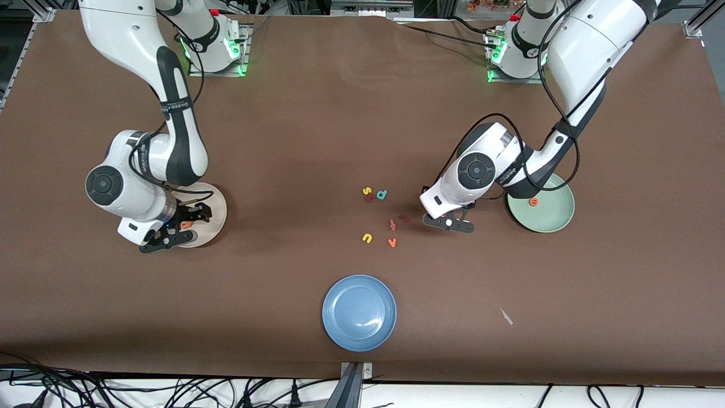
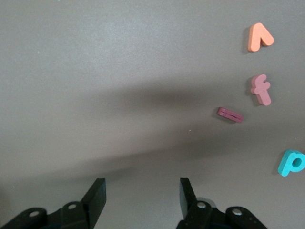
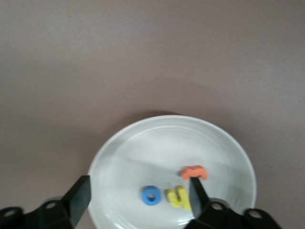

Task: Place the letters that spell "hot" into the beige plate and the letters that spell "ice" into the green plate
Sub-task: 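Return the right arm to rest while the left gripper reaches the pink i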

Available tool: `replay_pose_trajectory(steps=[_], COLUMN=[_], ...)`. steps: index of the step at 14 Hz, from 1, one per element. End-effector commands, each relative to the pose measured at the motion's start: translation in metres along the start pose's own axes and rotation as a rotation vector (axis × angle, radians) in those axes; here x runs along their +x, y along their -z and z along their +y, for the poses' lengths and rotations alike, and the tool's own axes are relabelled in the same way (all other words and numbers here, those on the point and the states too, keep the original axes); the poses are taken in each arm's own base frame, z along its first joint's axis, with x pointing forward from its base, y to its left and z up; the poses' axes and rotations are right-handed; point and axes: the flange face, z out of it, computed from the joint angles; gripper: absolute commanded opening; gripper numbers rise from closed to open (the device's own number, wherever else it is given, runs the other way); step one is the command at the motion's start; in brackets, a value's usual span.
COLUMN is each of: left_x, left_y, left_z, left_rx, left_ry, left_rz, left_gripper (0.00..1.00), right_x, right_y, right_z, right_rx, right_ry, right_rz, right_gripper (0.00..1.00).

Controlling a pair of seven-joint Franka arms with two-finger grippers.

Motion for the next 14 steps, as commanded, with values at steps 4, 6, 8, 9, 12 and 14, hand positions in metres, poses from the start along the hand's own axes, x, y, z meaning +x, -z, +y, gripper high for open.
replay_pose_trajectory(steps=[4,6,8,9,12,14], left_x=[0.005,0.005,0.008,0.012,0.012,0.012], left_y=[0.0,0.0,0.004,0.009,0.01,0.011], left_z=[0.004,0.004,0.006,0.013,0.016,0.016], left_rx=[-0.019,-0.023,-0.039,-0.054,-0.058,-0.056], left_ry=[0.054,0.06,0.069,0.071,0.09,0.089], left_rz=[-0.004,-0.006,-0.003,0.008,0.008,0.009], left_gripper=[0.45,0.45,0.44,0.44,0.44,0.41], right_x=[0.021,0.025,0.02,0.015,-0.016,-0.039], right_y=[0.032,0.032,0.056,0.074,0.134,0.161], right_z=[-0.027,-0.059,-0.059,-0.058,-0.002,0.02], right_rx=[0.018,-0.059,-0.117,-0.095,-0.02,-0.013], right_ry=[-0.218,-0.267,-0.349,-0.353,-0.366,-0.361], right_rz=[-0.074,-0.122,-0.128,-0.114,-0.065,-0.034], right_gripper=[1.0,1.0,1.0,1.0,1.0,1.0])
